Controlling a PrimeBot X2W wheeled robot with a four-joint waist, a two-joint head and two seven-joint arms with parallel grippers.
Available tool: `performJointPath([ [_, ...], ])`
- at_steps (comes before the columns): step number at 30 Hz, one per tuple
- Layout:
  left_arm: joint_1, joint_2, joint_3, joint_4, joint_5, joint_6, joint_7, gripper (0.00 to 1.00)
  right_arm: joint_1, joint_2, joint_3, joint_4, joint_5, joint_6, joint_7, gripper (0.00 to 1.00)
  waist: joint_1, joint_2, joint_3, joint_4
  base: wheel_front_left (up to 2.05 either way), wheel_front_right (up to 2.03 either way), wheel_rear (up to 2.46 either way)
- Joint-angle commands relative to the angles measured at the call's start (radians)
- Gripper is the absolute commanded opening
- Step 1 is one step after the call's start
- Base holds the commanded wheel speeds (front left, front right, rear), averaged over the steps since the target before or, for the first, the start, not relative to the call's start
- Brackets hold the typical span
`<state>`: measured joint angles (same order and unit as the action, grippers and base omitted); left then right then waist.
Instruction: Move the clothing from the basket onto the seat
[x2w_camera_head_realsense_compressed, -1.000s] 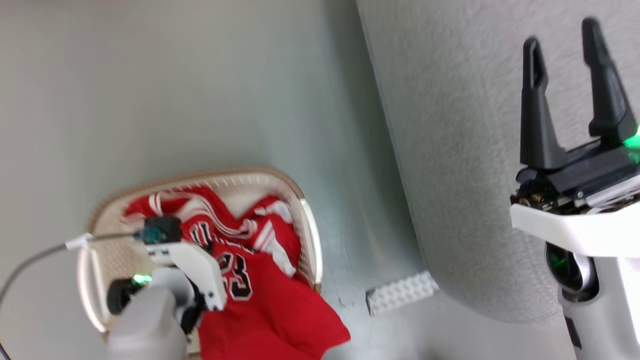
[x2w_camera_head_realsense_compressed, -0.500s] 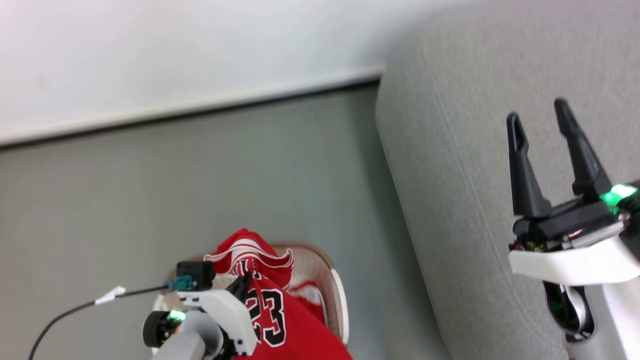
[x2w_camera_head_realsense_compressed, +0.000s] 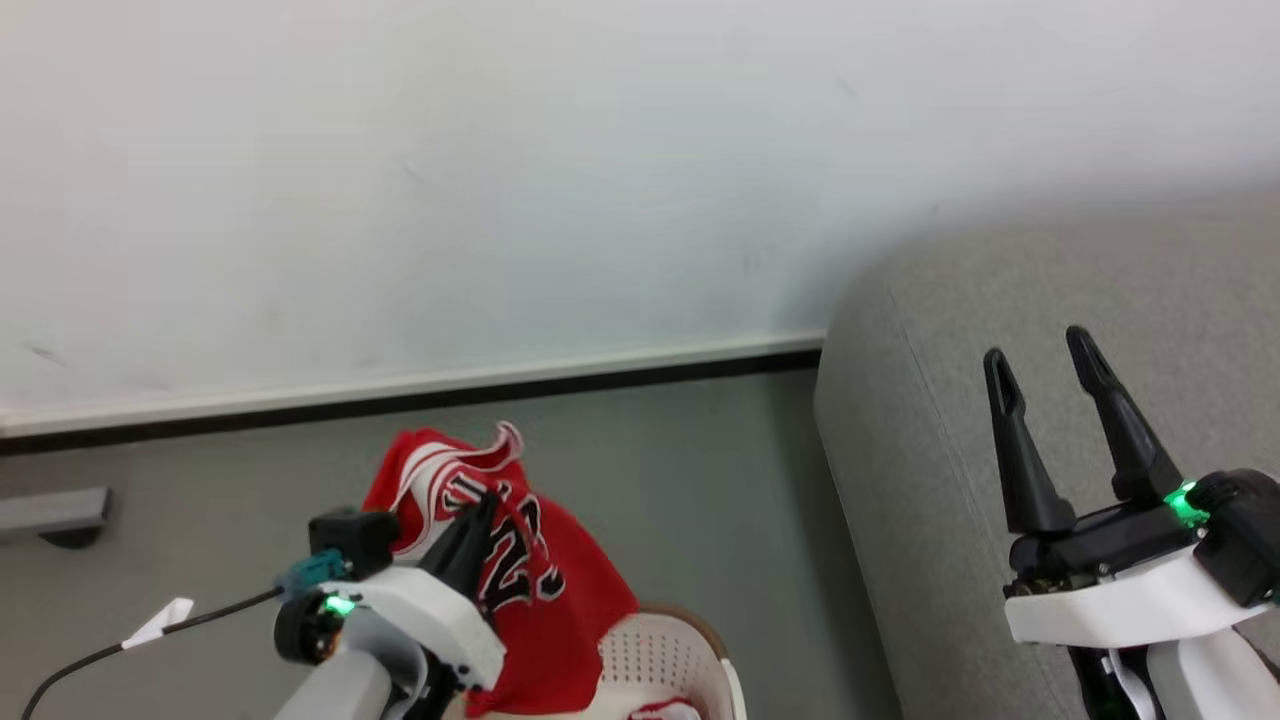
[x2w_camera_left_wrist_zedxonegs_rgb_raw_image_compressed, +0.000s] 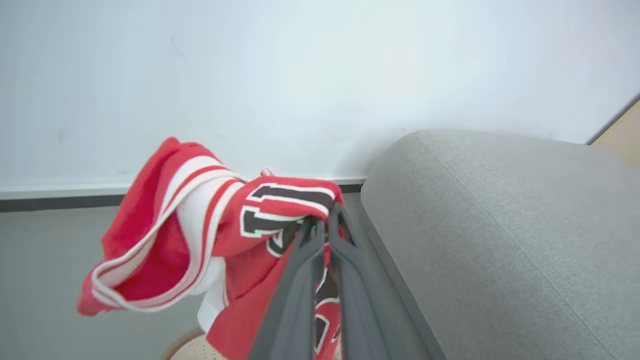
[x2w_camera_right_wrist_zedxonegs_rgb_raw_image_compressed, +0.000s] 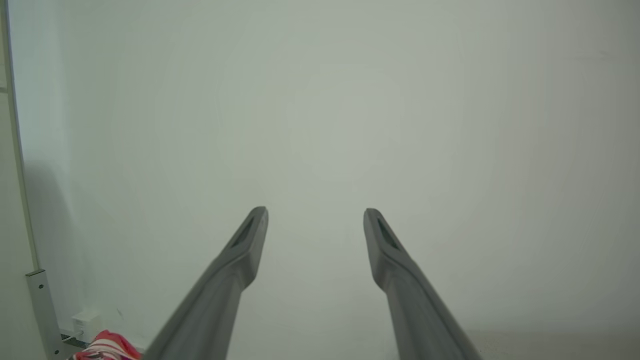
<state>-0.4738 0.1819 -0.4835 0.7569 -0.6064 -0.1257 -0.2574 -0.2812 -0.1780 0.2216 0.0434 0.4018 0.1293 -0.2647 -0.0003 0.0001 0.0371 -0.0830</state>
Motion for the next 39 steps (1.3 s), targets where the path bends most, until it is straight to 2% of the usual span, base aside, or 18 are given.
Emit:
performJointPath([
  [1, 0.014, 0.008, 0.007, -0.039, 0.019, 0.006, -0.007, 0.0, 0.017, -0.004, 0.001, 0.004, 0.005, 0.003, 0.001, 1.0, 0.0003, -0.0001, -0.033, 0.019, 0.0, 0.0, 0.0],
  [9, 0.038, 0.05, 0.034, -0.326, 0.064, 0.065, -0.006, 0.0, 0.048, -0.003, 0.018, 0.01, 0.013, 0.003, 0.001, 1.0, 0.0003, -0.0001, -0.077, 0.028, 0.0, 0.0, 0.0],
  [19, 0.038, 0.078, 0.02, -0.588, 0.08, 0.119, 0.077, 0.0, 0.08, 0.003, 0.046, 0.015, 0.027, 0.003, 0.001, 1.0, 0.0003, -0.0001, -0.087, 0.037, 0.0, 0.0, 0.0],
  [30, 0.02, 0.088, 0.017, -0.655, 0.079, 0.141, 0.11, 0.0, 0.05, -0.001, 0.093, 0.007, 0.041, 0.003, 0.001, 1.0, 0.0003, -0.0001, -0.075, 0.029, 0.0, 0.0, 0.0],
  [39, 0.004, 0.071, 0.002, -0.652, 0.073, 0.135, 0.107, 0.0, 0.003, -0.061, 0.313, 0.052, 0.129, 0.002, 0.001, 1.0, 0.0003, -0.0001, -0.074, 0.04, 0.0, 0.0, 0.0],
])
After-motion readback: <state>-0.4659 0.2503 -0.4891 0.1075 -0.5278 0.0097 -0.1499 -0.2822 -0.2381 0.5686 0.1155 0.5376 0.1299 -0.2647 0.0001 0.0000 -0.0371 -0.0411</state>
